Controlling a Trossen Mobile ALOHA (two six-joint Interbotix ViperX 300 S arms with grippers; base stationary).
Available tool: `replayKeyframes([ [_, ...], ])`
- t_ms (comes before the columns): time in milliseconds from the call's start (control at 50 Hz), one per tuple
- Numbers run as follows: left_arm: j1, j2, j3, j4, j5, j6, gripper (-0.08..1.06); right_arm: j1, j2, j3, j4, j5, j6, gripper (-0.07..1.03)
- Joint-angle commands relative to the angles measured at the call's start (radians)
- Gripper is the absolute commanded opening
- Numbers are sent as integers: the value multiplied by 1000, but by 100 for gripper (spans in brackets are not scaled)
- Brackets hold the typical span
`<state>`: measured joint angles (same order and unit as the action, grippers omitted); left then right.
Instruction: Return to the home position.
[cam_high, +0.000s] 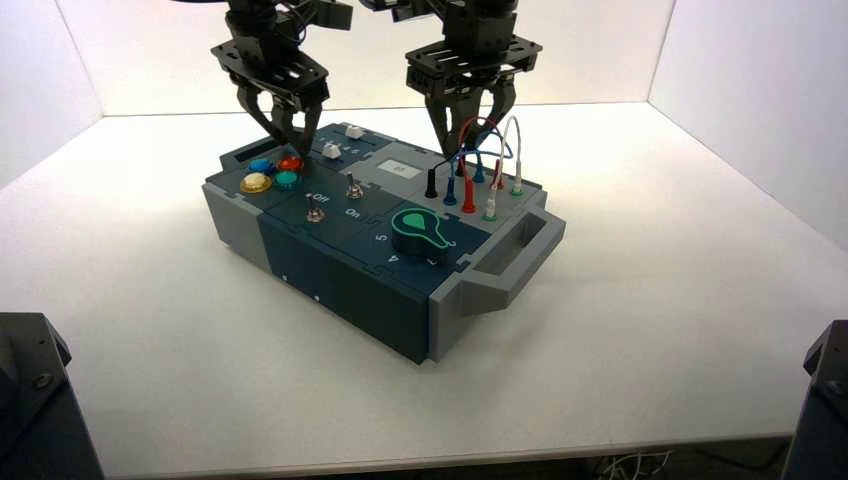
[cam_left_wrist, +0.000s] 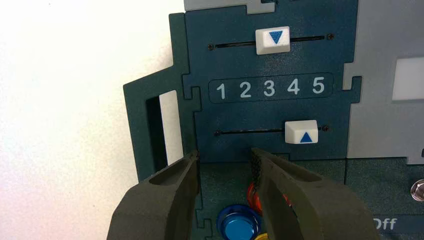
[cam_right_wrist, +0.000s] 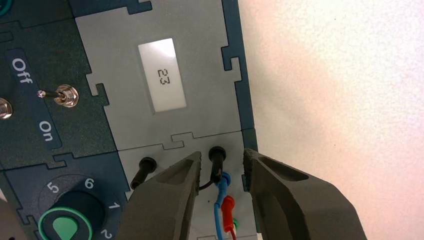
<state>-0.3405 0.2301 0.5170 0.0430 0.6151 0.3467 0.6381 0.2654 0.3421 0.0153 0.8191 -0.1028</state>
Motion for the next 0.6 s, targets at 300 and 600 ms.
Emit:
replayKeyframes([
  [300, -5, -6, -14, 3, 0, 6, 55, 6, -23, -20, 3, -2, -8, 46],
  [600, -8, -54, -8, -6, 14, -9, 55, 6, -52, -23, 0, 15, -8, 46],
])
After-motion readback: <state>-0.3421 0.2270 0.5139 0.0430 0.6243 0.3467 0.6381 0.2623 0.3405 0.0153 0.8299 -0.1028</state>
